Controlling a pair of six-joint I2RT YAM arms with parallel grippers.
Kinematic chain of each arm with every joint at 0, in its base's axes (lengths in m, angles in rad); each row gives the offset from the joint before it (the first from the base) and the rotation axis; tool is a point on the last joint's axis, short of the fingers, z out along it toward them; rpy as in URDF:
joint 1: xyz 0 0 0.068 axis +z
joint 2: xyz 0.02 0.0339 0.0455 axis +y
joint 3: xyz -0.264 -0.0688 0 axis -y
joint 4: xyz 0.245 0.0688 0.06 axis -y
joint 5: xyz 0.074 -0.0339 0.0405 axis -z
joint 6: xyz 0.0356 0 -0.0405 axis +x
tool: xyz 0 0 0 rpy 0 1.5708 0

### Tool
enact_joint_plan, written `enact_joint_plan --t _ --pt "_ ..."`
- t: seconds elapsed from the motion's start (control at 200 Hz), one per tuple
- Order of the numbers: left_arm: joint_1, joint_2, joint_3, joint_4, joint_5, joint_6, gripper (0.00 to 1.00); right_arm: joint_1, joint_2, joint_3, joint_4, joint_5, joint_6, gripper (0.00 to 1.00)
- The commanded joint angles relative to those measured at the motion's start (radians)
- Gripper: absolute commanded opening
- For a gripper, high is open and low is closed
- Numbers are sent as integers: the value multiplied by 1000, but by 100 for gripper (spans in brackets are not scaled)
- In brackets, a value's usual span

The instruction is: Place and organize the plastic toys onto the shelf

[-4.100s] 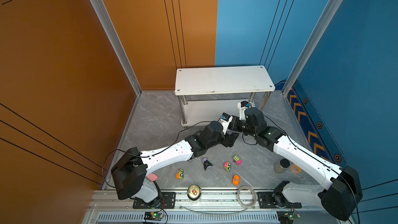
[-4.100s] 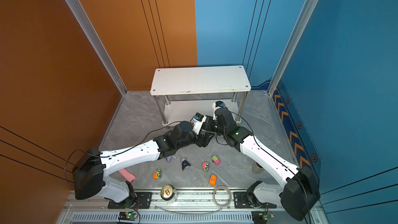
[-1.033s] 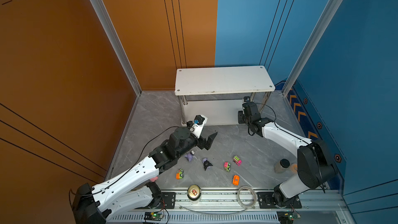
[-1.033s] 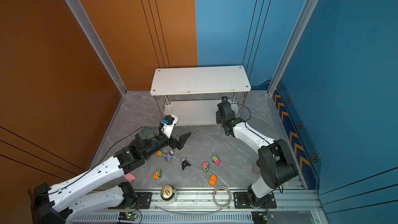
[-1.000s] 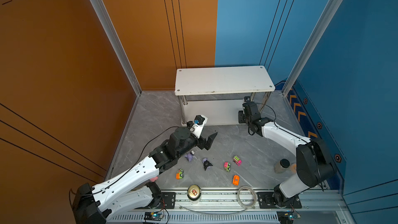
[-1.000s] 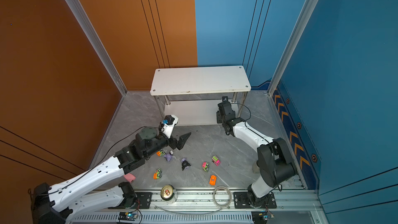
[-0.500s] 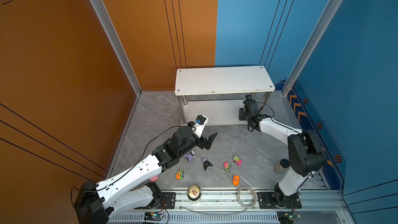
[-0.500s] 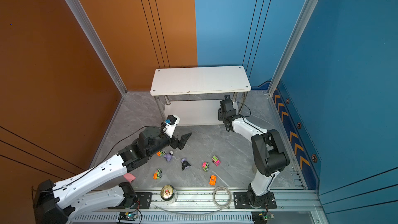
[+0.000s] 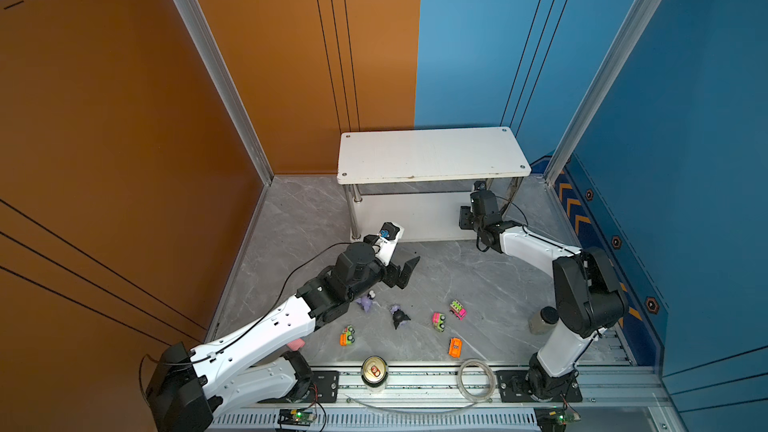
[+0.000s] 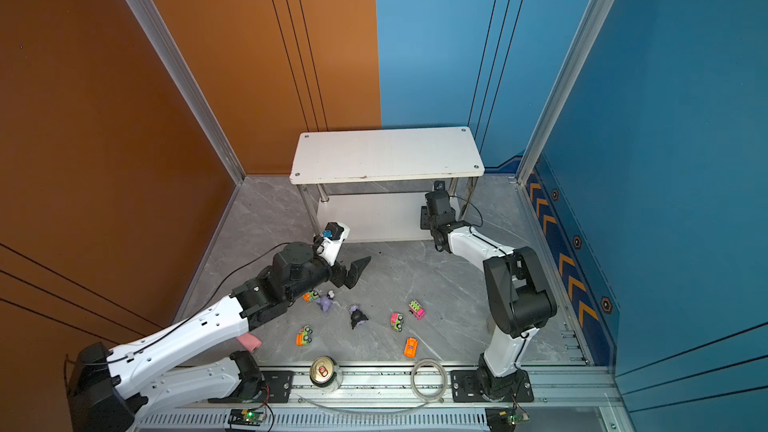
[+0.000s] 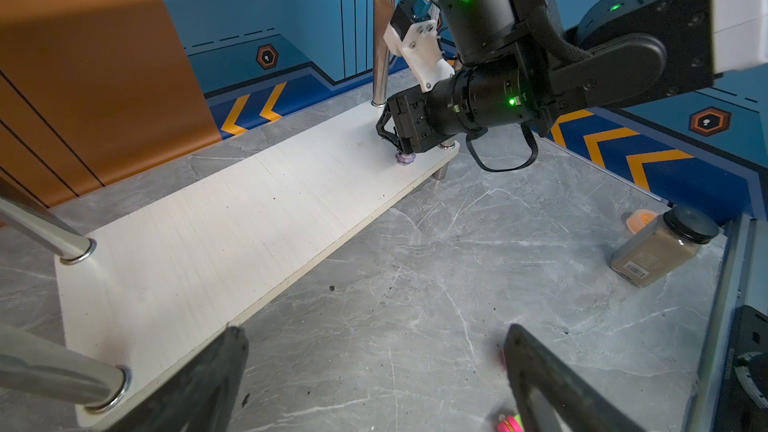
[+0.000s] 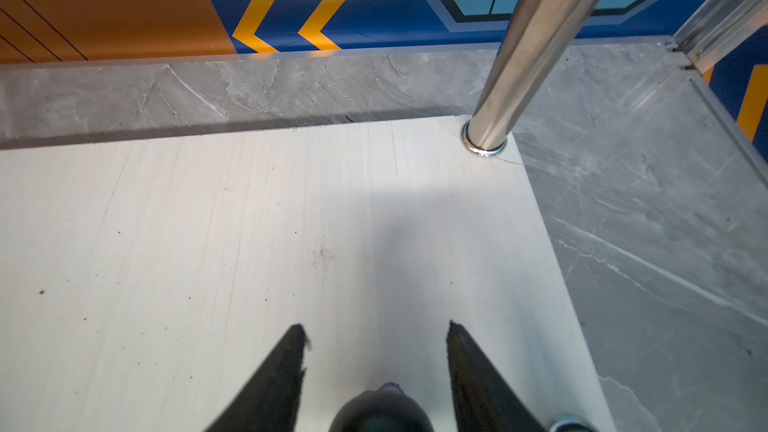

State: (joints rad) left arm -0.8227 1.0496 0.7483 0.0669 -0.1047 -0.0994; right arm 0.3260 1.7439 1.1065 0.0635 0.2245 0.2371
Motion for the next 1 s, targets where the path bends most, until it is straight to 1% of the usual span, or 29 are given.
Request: enact_joint_plan --t 0.0,0.135,0.27,0.451,0.621,0.756,0.826,0.881,0.956,0.996 --pt "12 1 33 -4 11 -11 98 -8 -7 1 9 -11 5 66" --pt "13 0 34 -7 14 -16 98 -8 -24 -1 -3 -13 1 74" --pt "12 -8 32 -9 16 -18 98 -3 -59 -3 -25 -11 -3 78" --pt "13 -31 25 -16 19 -33 97 20 -153 -41 -62 20 0 81" --pt "8 -73 6 -40 17 -58 98 46 -271 -128 -88 42 34 82" --pt "-3 -116 -10 -80 -12 -81 98 100 -376 -210 -123 66 61 82" --pt "-12 -135 -15 -120 -50 -96 98 154 -438 -252 -156 77 76 78" --pt "-18 -147 -17 -160 -88 -111 100 209 -486 -282 -185 75 87 72" --pt "-25 -159 -29 -220 -127 -138 95 310 -534 -318 -220 67 89 63" --pt "-31 -166 -40 -244 -145 -159 91 364 -553 -333 -237 54 83 56"
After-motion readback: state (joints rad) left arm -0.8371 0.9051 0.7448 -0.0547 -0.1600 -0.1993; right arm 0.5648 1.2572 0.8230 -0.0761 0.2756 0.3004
